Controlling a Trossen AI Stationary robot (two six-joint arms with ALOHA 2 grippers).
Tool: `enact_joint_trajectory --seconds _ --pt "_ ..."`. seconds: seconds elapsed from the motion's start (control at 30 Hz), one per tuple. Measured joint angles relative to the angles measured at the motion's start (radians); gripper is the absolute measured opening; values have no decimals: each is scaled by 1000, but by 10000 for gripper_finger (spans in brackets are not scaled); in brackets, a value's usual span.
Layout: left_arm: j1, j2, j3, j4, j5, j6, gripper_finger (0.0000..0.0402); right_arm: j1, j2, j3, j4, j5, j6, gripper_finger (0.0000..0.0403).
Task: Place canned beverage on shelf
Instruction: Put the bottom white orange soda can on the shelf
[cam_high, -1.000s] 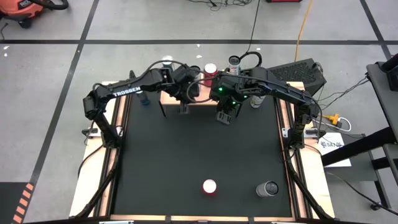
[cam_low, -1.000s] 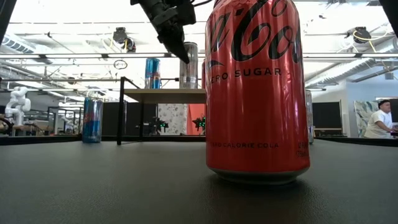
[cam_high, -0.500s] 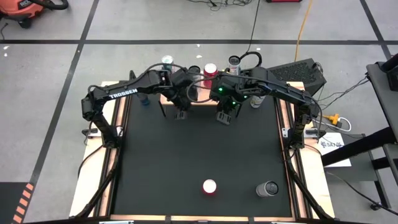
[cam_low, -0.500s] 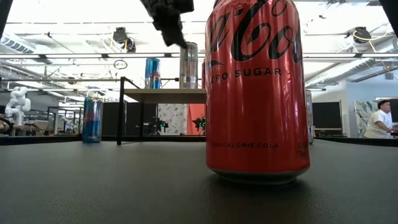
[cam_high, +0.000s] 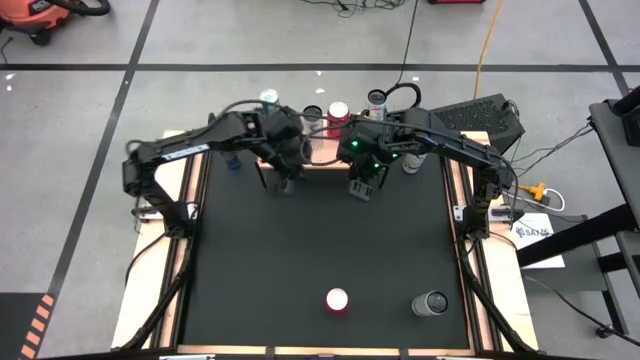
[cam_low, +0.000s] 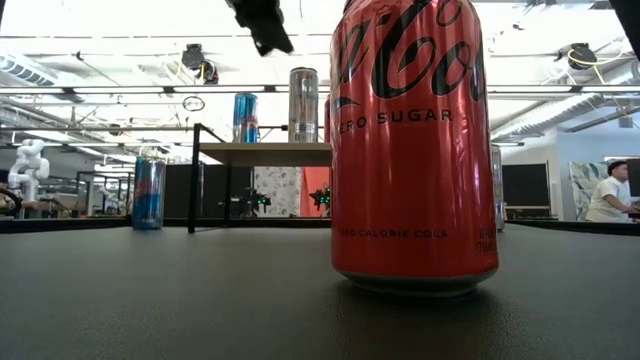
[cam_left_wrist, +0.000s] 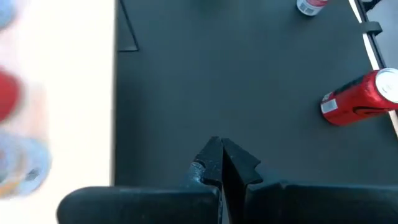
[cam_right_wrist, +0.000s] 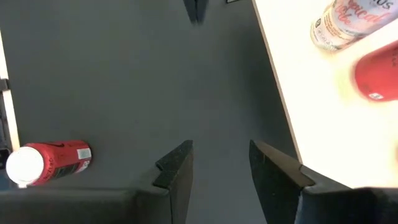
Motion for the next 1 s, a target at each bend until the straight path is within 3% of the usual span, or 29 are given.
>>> enact_joint_trajectory --seconds 0.2,0.57,0.77,1.0 --pt "-14 -115 0 -138 -43 -62 0 -2 23 0 63 0 -62 142" --pt "-95 -359 0 -245 -84 -171 0 -40 127 0 236 -1 -217 103" --pt "-136 -457 0 -227 -90 -209 0 -99 157 0 299 -1 -218 65" --pt "-150 -479 0 -238 -103 -234 0 -175 191 0 378 -1 -195 4"
